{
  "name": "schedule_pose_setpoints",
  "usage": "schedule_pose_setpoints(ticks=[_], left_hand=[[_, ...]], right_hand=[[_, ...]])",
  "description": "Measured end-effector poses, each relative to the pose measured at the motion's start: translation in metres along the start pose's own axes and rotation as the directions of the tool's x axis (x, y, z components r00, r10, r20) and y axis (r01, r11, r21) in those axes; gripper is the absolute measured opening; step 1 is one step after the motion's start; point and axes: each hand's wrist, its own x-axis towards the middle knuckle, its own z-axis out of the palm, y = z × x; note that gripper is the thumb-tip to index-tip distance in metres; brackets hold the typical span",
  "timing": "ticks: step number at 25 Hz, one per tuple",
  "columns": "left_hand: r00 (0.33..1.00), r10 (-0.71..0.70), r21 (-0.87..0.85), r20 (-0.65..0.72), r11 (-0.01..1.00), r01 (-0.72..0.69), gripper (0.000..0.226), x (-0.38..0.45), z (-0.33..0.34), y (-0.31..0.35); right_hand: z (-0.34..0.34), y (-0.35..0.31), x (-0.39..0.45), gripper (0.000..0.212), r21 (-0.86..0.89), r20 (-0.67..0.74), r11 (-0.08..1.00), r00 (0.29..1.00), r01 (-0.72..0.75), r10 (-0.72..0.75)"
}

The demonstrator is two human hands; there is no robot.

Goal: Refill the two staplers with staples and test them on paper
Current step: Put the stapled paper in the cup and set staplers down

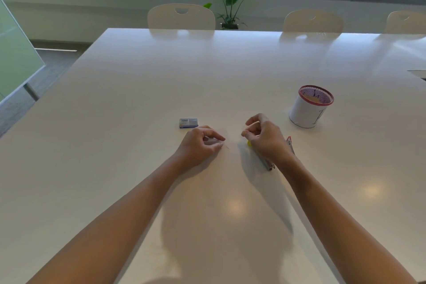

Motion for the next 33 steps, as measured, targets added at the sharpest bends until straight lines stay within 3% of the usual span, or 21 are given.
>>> schedule_pose_setpoints(ticks=[7,11,19,25,27,30,33], left_hand=[[0.981,0.035,0.133,0.19,0.989,-0.061,0.016,0.011,-0.013,0.007],[0.97,0.087,0.213,0.227,0.967,-0.137,0.013,0.019,-0.009,0.018],[0.965,0.091,0.266,0.245,0.951,-0.157,0.004,0.024,-0.004,0.02],[0.934,0.096,0.512,0.345,0.815,-0.273,0.008,0.015,0.008,0.021],[0.945,0.09,0.477,0.316,0.845,-0.24,0.007,0.017,0.011,0.023],[0.987,0.079,0.245,0.138,0.963,-0.112,0.006,0.02,0.022,0.031],[0.993,0.115,0.094,0.04,0.989,-0.118,0.007,0.029,0.035,0.05]], right_hand=[[0.0,0.0,-0.005,0.019,0.084,-0.007,0.996,1.0,-0.009,0.01],[0.0,-0.001,-0.005,0.019,0.083,-0.018,0.997,1.0,-0.005,0.007],[-0.004,0.005,-0.009,0.016,0.071,-0.018,0.997,0.999,-0.037,0.039],[-0.012,0.006,-0.008,0.012,0.084,-0.02,0.996,1.0,-0.019,0.021],[-0.019,0.009,-0.007,0.01,0.092,-0.031,0.996,0.999,-0.017,0.02],[-0.033,0.016,-0.004,0.01,0.119,-0.042,0.993,0.999,-0.017,0.022],[-0.053,0.024,0.001,0.012,0.137,-0.071,0.99,0.997,-0.012,0.021]])
